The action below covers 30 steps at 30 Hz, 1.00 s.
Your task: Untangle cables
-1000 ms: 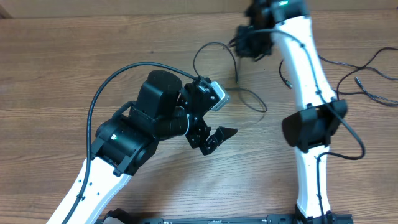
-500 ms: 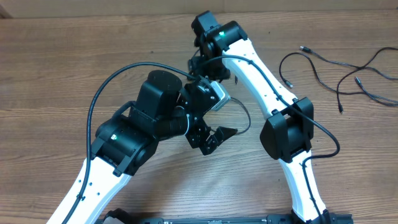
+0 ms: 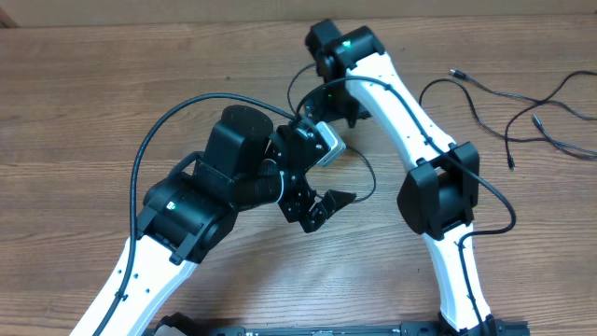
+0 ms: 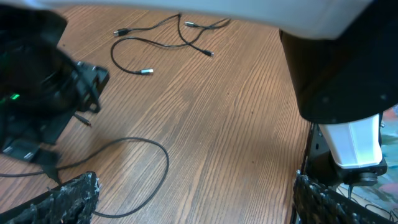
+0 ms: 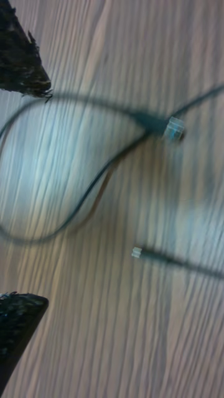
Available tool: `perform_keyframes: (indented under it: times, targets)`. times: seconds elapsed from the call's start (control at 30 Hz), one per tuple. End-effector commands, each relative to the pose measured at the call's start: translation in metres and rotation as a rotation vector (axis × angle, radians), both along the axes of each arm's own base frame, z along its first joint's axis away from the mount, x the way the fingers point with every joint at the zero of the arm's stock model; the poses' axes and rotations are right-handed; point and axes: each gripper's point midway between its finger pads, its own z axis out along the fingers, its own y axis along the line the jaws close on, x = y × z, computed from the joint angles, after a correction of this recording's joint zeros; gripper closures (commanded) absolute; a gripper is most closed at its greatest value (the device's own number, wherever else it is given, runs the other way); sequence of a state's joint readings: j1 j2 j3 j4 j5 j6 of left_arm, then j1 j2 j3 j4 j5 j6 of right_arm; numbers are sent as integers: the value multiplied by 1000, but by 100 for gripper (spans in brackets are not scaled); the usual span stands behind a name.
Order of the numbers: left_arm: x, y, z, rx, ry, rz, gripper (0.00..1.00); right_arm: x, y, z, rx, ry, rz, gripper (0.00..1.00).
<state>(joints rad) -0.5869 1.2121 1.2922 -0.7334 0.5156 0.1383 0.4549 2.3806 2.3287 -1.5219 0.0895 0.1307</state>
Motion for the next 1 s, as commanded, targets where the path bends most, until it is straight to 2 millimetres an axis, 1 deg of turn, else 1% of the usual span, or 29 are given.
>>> perform_keyframes:
  times: [0.0, 0.07, 0.1, 0.13, 0.23, 0.33, 0.5, 0.63, 0.67, 0.83, 0.87, 0.97]
  targets:
    - [3, 0, 7, -5, -25, 0, 1, 0, -27, 2, -65, 24, 124, 0]
    - [3, 0, 7, -5, -25, 0, 0, -2, -33, -1, -62, 50, 159, 0]
    - [3, 0, 7, -5, -25, 0, 1, -3, -34, -3, -44, 64, 176, 0]
    - [3, 0, 7, -5, -25, 0, 0, -5, -32, -6, -17, 80, 195, 0]
    - [3, 0, 7, -5, -25, 0, 0, -18, -18, -15, 108, 148, 295, 0]
    - [3, 0, 7, -5, -25, 0, 0, -26, -10, -29, 163, 184, 356, 0]
    - [3, 0, 7, -5, -25, 0, 0, -36, -14, -57, 157, 227, 367, 1]
    - [3, 0, 7, -5, -25, 0, 1, -41, -18, -71, 139, 242, 365, 10]
    - [3, 0, 7, -5, -25, 0, 0, -38, -21, -78, 126, 229, 365, 18]
    - [3, 0, 7, -5, -25, 0, 1, -35, -24, -96, 112, 206, 366, 21]
    - [3, 0, 7, -5, -25, 0, 0, -35, -24, -98, 112, 205, 366, 24]
    - [3, 0, 7, -5, -25, 0, 1, -37, -25, -103, 112, 206, 366, 52]
